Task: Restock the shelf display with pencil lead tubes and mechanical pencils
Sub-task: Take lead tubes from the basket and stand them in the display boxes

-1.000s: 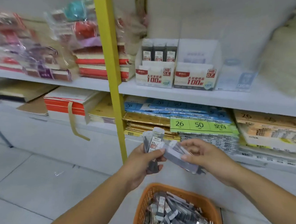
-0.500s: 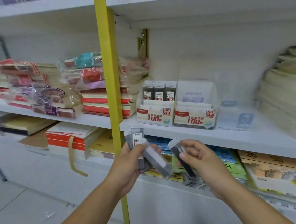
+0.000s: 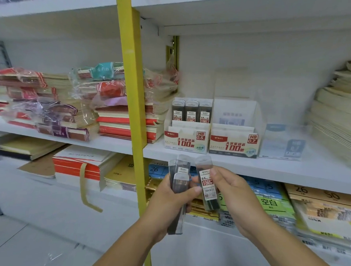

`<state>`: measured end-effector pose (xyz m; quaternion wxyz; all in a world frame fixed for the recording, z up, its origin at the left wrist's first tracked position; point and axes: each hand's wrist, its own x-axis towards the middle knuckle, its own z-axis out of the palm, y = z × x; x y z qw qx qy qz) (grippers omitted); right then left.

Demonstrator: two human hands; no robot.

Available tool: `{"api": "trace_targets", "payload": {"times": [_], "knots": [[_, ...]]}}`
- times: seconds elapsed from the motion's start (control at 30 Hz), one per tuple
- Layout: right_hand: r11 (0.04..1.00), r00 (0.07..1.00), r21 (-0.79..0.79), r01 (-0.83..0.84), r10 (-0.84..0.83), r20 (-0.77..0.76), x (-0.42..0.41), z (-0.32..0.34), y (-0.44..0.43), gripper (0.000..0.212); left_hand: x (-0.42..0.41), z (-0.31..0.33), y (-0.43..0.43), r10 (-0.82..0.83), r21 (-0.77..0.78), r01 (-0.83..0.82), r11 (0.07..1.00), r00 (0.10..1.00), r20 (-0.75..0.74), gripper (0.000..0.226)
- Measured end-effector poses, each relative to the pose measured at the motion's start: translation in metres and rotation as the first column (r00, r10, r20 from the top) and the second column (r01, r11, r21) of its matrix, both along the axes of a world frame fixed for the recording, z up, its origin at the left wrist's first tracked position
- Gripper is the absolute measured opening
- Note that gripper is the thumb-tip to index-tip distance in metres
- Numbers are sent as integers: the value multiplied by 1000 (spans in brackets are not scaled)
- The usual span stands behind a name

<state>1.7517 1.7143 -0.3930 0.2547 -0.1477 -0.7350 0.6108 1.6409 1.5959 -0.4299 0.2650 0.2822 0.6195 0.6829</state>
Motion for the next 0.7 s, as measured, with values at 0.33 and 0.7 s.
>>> {"api": "trace_targets", "payload": {"times": [0.33,0.7], "knots": [[996,991,4,93,-92,-99,-6,7,6,36,2,13,1,7,13,-7,1000,1000,19,42],[652,903,640,407,-183,-388,-42,165,51,33,-46,56,6,51,251,-63,966,997,54,11]]}}
